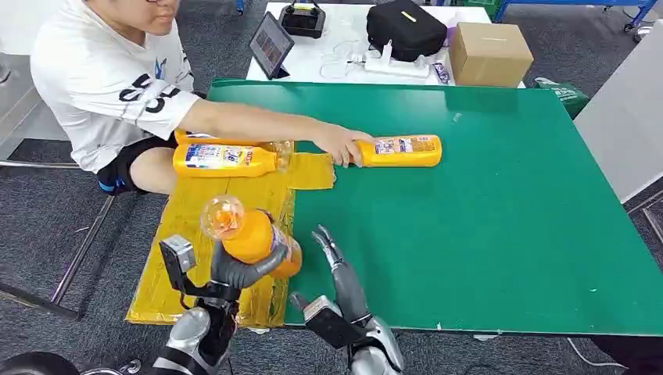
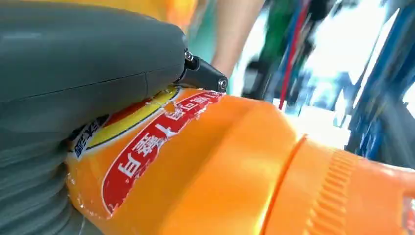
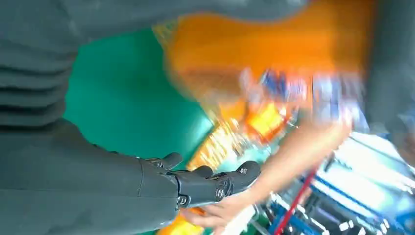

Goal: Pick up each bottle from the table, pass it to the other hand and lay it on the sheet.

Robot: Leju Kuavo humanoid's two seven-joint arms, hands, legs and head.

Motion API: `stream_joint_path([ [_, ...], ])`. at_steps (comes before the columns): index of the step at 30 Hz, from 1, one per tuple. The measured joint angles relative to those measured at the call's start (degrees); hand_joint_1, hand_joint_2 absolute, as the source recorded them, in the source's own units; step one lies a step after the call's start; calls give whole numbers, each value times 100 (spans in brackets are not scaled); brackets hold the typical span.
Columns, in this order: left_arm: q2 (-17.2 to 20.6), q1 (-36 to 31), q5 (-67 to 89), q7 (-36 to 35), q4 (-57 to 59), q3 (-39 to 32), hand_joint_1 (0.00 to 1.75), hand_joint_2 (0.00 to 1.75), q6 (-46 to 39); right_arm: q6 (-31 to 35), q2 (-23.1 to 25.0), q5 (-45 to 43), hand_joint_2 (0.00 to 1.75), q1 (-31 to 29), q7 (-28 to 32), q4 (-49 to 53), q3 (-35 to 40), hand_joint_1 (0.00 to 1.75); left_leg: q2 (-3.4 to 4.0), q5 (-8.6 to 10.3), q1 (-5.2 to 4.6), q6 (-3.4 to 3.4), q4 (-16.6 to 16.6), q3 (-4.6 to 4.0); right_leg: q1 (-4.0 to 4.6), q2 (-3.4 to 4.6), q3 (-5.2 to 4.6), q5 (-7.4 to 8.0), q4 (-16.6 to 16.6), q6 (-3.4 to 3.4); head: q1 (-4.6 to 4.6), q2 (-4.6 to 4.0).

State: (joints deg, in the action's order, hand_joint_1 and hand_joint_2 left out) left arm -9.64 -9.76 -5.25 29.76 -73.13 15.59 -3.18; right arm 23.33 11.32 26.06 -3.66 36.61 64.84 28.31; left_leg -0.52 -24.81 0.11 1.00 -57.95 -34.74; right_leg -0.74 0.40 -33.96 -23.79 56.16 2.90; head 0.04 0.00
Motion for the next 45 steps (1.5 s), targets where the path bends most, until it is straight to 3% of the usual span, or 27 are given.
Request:
stream_joint_path([
  [3, 2, -369, 949, 193, -9, -279, 175, 175, -1127, -240, -37, -269, 0, 40, 66, 593, -111, 0, 0, 4, 0, -2, 0, 2, 0, 0, 1, 3, 1, -1, 0, 0],
  [9, 9, -821, 1592, 283, 74, -661, 175, 175, -1702, -309, -53, -423, 0, 49, 153, 1289, -221, 0, 1, 5, 0, -2, -1, 4, 0, 0, 3, 3, 2, -2, 0, 0],
  [11, 59, -1021, 2689, 159, 270, -678, 175, 175, -2495, 33, -50, -606, 0, 85, 284, 1556, -247, 0, -4, 5, 0, -2, -1, -2, -1, -2, 0, 3, 2, -2, 2, 0],
  [15, 311, -1667, 4798, -464, 1129, -726, 175, 175, -3118, 772, -35, -882, 0, 92, 326, 2122, -296, 0, -1, 6, 0, -3, -1, 1, -1, 0, 0, 4, 2, -3, 0, 0],
  [19, 645, -2231, 6424, -1110, 2322, -643, 175, 175, -3023, 1204, -40, -1194, 0, 102, 339, 2705, -374, 0, 15, 8, 0, -4, -1, 6, 1, 10, -3, 13, 6, -16, -4, 0],
  [27, 1010, -2580, 7060, -1311, 3728, -388, 175, 175, -1946, 1365, -142, -1386, 0, 221, 341, 3367, -507, 0, 30, 6, 0, -5, -1, 1, 0, 20, -9, 13, 6, -15, 0, 0],
  [45, 1209, -2524, 6686, -1068, 4234, -368, 175, 175, -1601, 1068, -162, -1489, 0, 242, 343, 3424, -682, 0, 18, 6, 0, -5, -1, 5, 0, 15, 1, 13, 5, -16, 0, 0],
])
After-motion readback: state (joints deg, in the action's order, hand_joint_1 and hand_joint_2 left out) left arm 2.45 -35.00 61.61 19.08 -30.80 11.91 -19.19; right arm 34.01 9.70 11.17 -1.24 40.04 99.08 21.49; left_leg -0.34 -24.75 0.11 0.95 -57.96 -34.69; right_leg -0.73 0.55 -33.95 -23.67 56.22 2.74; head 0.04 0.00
